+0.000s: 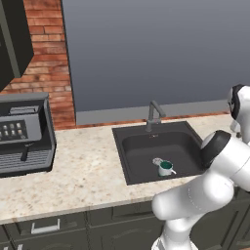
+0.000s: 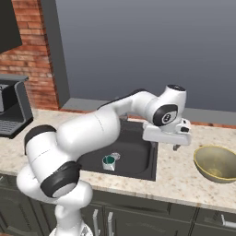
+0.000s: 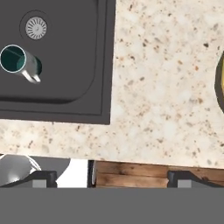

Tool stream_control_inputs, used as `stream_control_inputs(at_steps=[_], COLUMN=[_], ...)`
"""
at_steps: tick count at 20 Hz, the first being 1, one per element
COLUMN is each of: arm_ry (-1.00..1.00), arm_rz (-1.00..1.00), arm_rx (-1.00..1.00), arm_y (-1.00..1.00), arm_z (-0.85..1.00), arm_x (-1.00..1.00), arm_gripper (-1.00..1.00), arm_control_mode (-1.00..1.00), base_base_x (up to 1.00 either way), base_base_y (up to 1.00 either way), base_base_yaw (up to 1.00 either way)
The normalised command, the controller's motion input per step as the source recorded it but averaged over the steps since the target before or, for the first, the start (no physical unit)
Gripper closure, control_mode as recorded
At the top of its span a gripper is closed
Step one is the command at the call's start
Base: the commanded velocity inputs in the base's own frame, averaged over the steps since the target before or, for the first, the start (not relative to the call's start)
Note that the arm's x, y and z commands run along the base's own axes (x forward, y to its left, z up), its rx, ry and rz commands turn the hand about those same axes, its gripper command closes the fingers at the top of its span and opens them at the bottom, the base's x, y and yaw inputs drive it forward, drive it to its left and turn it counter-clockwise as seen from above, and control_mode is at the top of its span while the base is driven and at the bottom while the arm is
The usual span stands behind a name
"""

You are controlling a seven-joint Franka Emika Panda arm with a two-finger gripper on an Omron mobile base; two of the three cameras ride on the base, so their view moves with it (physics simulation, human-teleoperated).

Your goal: Pick the mug and place it in the sink. Pick the bowl and place it in the open cabinet and then close the cabinet.

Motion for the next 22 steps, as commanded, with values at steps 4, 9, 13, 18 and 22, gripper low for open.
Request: stream_control_inputs(at_steps=[4, 9, 13, 18, 22], arm_ry=[-0.01, -0.1, -0.18, -0.37, -0.29], arm_rz=[-0.09, -0.27, -0.4, -0.34, -0.44], arm_rx=[-0.06, -0.04, -0.03, -0.11, -0.1], arm_y=[-0.28, -0.12, -0.01, 0.33, 0.32], arm_z=[0.0, 0.08, 0.02, 0.04, 0.0], arm_x=[-0.03, -0.25, -0.19, -0.04, 0.0], arm_gripper=[-1.0, -1.0, -1.0, -1.0, -1.0], arm_control_mode=[-1.0, -1.0, -1.0, -1.0, -1.0], base_base_x=[0.0, 0.0, 0.0, 0.0, 0.0], base_base_y=[0.0, 0.0, 0.0, 0.0, 0.0], base_base_yaw=[0.0, 0.0, 0.0, 0.0, 0.0])
